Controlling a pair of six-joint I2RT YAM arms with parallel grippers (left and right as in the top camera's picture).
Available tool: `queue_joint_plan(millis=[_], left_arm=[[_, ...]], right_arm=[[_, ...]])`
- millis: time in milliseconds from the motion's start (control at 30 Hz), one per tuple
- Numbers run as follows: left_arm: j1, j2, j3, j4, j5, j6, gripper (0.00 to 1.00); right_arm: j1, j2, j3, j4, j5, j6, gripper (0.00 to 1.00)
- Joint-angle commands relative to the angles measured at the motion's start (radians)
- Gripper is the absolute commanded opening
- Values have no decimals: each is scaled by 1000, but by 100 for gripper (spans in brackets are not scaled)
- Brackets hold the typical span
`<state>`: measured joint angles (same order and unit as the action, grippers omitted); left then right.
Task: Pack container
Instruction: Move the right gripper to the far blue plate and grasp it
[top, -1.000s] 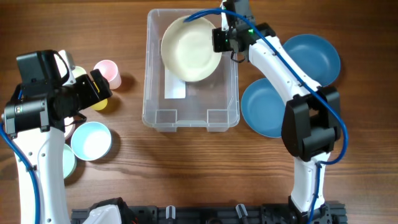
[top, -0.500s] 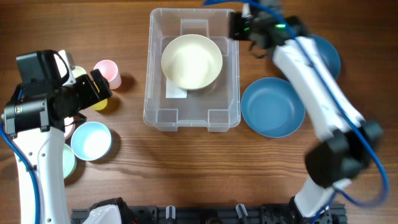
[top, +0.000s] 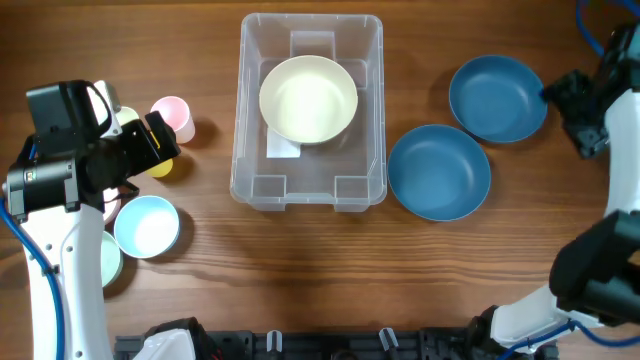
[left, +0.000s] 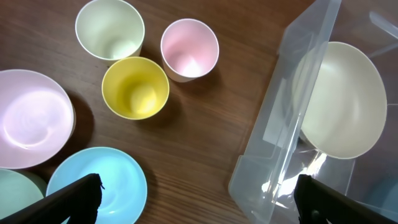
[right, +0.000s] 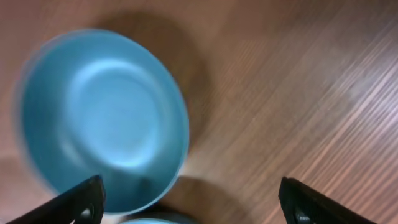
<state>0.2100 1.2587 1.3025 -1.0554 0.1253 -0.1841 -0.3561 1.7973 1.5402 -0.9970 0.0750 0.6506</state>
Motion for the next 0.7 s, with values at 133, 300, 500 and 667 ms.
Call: queue_joint_plan(millis=[133,300,500,667], left_arm=[[5,-6,17,-2,-2,20,100],[5,-6,17,-2,-2,20,100],[5,-6,17,-2,-2,20,100],[5,-6,17,-2,-2,19,100]], right_arm=[[16,184,-174,228,-121,-2,90],[16,277,-174,320,-181,-20,90],[17,280,-174,354,-181,-22,63],[17,280,-174,358,-181,-19,25]])
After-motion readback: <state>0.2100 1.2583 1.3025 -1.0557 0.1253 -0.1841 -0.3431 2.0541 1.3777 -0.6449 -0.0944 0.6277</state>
